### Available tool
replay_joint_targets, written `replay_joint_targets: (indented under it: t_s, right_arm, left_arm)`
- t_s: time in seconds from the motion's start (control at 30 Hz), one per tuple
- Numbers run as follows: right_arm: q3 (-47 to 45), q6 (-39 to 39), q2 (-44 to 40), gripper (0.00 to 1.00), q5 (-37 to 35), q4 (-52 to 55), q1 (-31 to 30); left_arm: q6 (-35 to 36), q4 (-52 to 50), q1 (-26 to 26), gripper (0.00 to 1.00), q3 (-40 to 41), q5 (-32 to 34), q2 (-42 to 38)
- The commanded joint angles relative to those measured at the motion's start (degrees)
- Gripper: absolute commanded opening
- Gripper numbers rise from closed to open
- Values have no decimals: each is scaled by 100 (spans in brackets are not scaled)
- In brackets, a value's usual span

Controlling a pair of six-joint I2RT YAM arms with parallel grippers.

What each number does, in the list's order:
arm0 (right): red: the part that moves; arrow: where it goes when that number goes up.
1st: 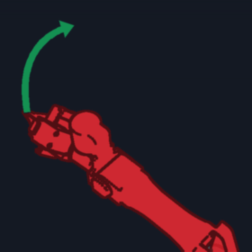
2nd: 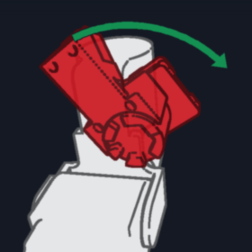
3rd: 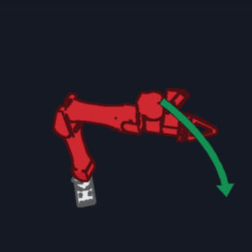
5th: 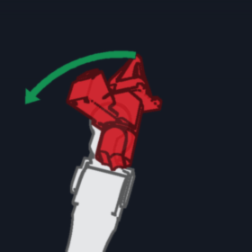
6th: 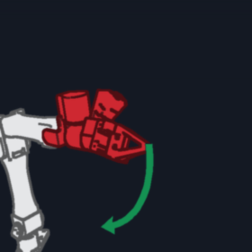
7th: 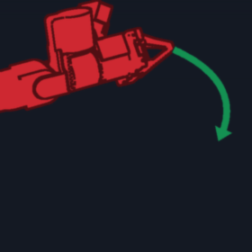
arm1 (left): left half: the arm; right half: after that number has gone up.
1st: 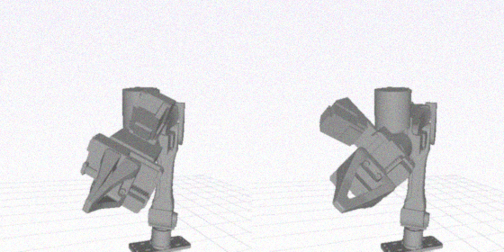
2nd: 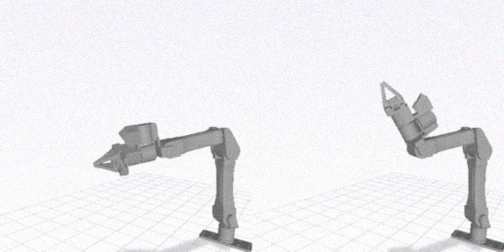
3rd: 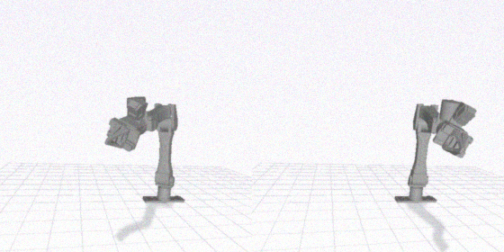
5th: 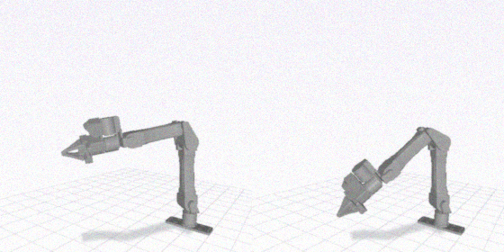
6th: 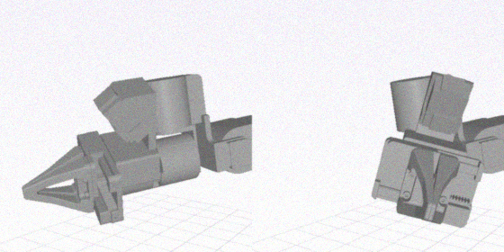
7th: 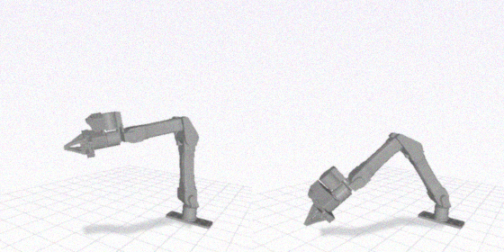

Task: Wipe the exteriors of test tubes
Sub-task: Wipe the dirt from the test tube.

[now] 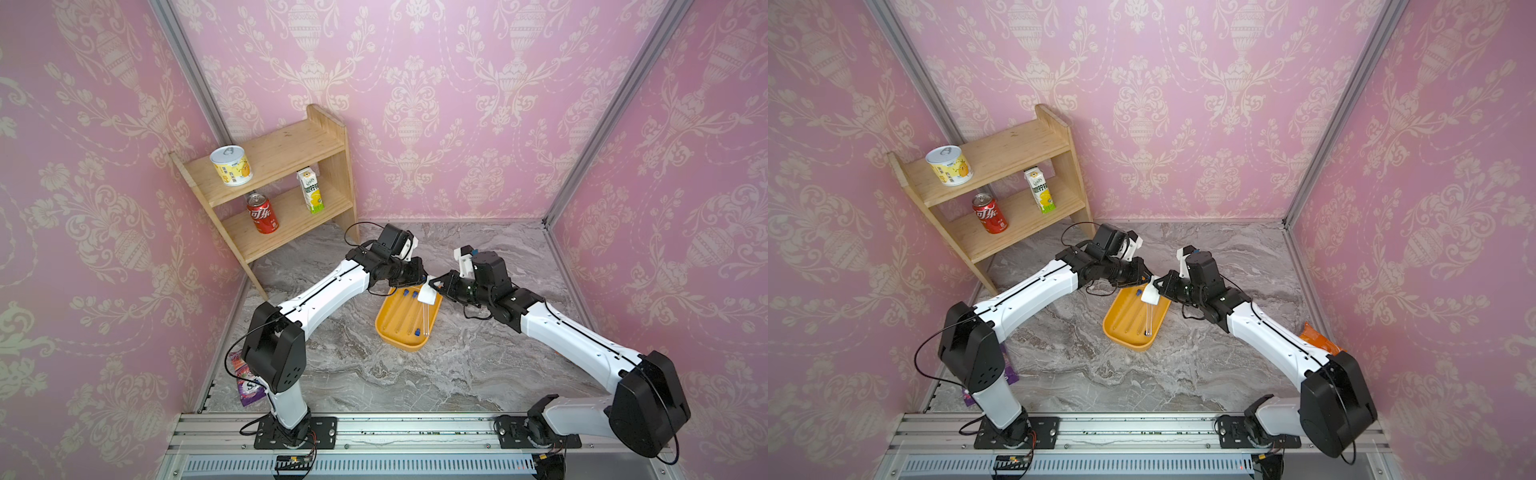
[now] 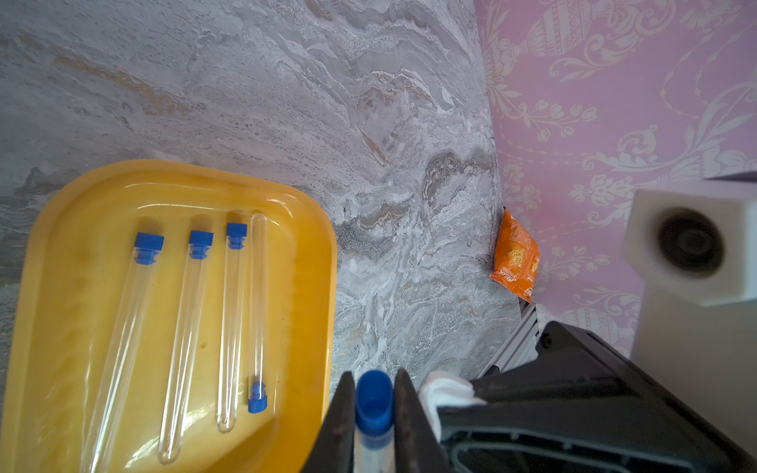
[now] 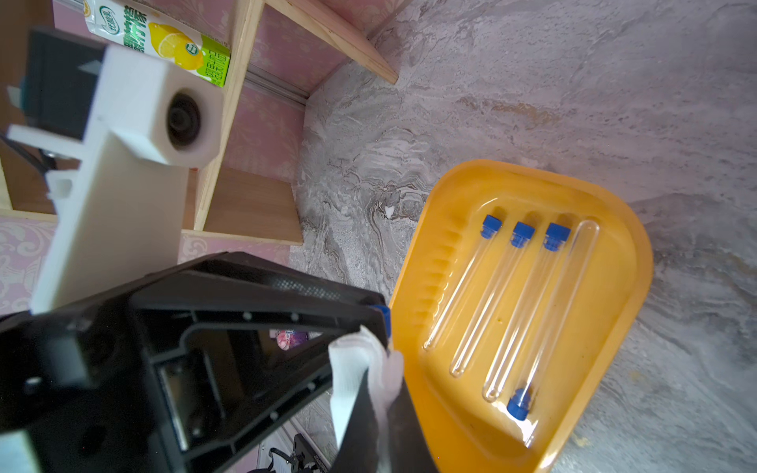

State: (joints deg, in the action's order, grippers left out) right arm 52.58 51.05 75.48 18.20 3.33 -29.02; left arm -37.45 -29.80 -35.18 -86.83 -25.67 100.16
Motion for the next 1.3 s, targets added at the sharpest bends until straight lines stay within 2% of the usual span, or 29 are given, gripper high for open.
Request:
replay_joint_targets:
  t_s: [0.0,0.37,0.53,1.27]
  right_arm:
    - [-291,62,-293,0,110,112,-50]
    - [-1021,287,-1033,0,-80,381,-560]
    - [-1155,222,-1283,0,-218,610,-601]
    - [883,-414,449,0,76,880,-16]
  left_arm:
    - [-86,-8,-59,15,6,-149,-181]
    - [-80,-6,-59,15,-21,-110,-184]
    - [-96,2,-59,15,-19,-131,-180]
    - [-180,102,-70,15,280,-140,-447]
